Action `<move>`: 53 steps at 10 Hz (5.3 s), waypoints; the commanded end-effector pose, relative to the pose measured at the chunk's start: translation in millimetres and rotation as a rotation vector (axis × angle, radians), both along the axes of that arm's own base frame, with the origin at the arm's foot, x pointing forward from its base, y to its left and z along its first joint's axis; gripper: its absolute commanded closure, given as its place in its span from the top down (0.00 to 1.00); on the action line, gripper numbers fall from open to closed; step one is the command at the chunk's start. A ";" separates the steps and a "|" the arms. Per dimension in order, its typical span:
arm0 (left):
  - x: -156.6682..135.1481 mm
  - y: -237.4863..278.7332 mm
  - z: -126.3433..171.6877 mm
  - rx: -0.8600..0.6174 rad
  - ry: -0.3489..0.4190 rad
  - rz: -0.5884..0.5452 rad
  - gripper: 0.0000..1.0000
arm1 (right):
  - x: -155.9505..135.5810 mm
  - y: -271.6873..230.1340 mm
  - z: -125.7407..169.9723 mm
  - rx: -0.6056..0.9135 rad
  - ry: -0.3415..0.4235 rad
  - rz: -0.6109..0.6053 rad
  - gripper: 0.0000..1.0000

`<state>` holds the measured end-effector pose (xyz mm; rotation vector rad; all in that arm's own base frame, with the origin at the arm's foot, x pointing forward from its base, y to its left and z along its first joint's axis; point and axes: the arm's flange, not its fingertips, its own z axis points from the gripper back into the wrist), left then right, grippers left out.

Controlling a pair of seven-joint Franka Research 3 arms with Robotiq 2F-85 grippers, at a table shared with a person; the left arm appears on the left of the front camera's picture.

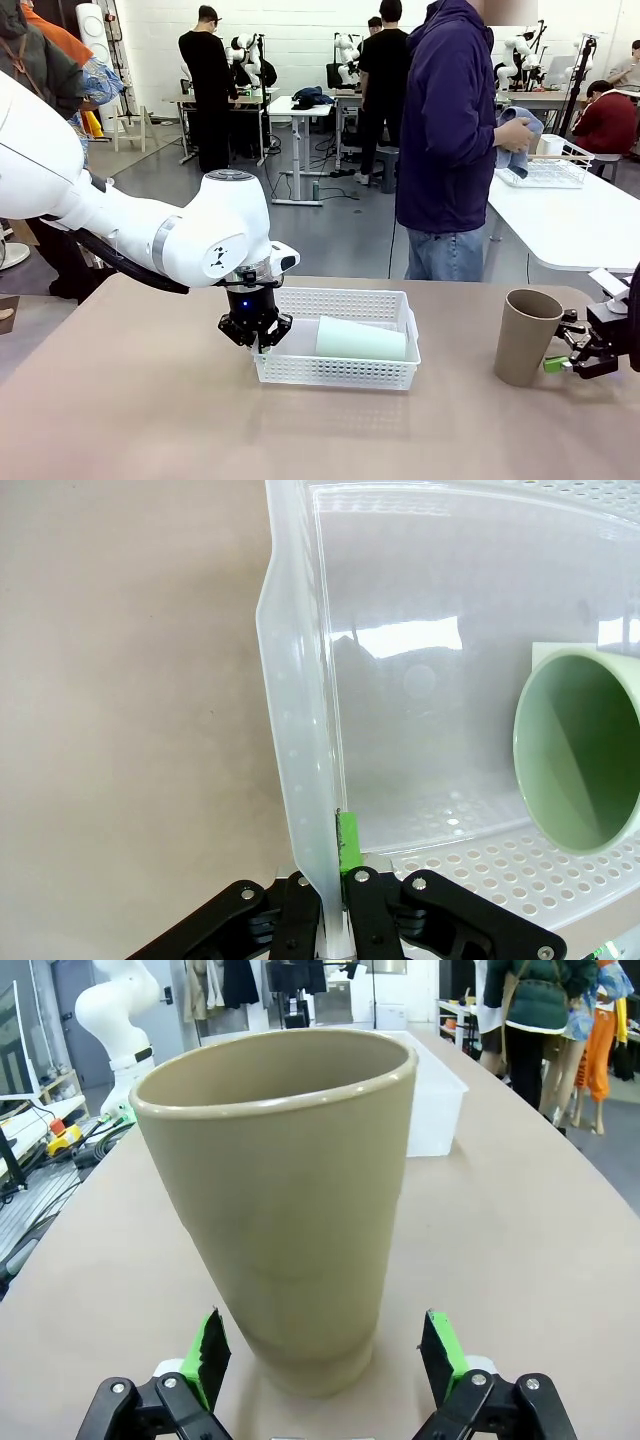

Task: Clean and organize the cups into the basket.
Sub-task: Pick up the Reusable plastic cup from the right side of the table and stack it inside the Organizing basket in the center of the table.

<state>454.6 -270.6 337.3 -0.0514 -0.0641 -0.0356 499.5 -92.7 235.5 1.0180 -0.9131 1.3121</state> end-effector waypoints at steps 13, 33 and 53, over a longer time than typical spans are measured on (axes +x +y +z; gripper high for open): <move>-1.1 -0.3 -1.1 0.000 -0.004 -0.002 0.00 | 5.9 28.9 -8.5 0.014 -0.021 0.100 0.00; -1.1 -0.3 -1.1 0.000 -0.004 -0.002 0.00 | 1.2 203.9 235.7 -0.476 0.058 -0.035 0.80; -1.1 -0.3 -1.1 0.000 -0.004 -0.002 0.00 | 98.3 418.7 115.2 -1.195 0.255 0.367 0.80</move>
